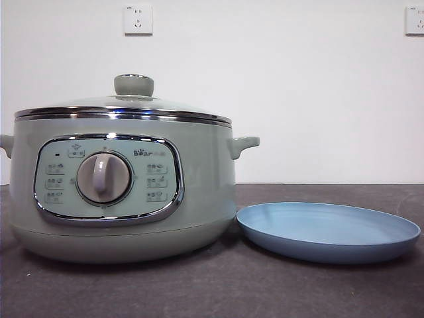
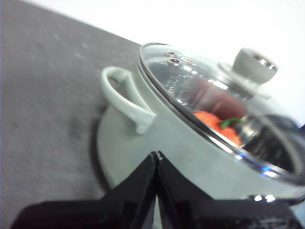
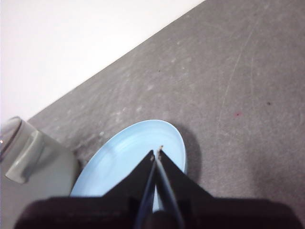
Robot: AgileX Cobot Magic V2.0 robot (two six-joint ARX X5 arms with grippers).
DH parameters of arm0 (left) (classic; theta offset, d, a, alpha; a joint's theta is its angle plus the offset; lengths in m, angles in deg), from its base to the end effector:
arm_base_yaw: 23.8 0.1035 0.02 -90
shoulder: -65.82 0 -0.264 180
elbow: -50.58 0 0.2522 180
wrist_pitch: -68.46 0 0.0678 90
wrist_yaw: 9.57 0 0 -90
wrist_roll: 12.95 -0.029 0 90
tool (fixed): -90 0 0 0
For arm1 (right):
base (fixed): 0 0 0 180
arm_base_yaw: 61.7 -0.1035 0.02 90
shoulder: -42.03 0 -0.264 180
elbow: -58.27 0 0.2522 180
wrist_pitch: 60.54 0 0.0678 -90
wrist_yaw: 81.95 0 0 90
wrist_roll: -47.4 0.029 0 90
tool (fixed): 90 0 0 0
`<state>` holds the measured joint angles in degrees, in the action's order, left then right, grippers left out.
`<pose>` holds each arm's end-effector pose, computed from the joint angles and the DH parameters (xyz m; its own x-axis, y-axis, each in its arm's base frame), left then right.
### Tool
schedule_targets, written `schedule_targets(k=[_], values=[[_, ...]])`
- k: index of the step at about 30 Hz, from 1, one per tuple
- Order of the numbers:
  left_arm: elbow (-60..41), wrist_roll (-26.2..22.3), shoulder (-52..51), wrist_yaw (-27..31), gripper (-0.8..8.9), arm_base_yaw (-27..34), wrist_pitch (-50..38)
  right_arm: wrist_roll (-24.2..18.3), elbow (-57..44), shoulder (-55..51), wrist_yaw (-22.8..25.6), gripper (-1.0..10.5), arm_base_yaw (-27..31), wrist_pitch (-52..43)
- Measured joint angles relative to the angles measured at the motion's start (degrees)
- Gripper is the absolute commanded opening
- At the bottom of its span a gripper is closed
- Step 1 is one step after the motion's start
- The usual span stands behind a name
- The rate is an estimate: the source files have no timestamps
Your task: Take the pumpkin out from the steamer,put the pumpkin in the blue plate,close the lid
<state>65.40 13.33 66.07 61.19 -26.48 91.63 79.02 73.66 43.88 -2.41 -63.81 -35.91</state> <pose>0.0937 -0.0140 0.1539 0.9171 -0.3728 -0.1412 0.2653 0.8351 -0.4820 0.0956 0.0088 0.1525 0.9577 0.2170 -0.1892 -0.0817 0.8350 0.5442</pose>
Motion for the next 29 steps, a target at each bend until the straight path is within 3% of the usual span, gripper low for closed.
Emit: schedule_targets(k=[2, 7, 13, 23, 29], values=[[0.0, 3.48, 0.0, -0.04, -0.03, 0.0, -0.7, 0.94, 0.0, 0.0, 0.0, 0.0, 0.0, 0.0], [0.0, 6.29, 0.0, -0.26, -0.05, 0.0, -4.37, 1.77, 0.0, 0.02, -0.02, 0.0, 0.0, 0.0], [1.44, 6.8, 0.02, -0.02, -0.06, 0.0, -2.6, 2.03, 2.01, 0.07, -1.44, -0.1, 0.0, 4.72], [12.52, 6.12, 0.5, 4.83, -0.06, 0.0, 0.85, 1.75, 14.64, 1.4, -1.55, -0.1, 0.0, 8.66], [17.11, 4.68, 3.5, 5.18, -0.06, 0.0, 3.28, -1.46, 23.04, 7.21, -1.57, -0.1, 0.0, 8.85]])
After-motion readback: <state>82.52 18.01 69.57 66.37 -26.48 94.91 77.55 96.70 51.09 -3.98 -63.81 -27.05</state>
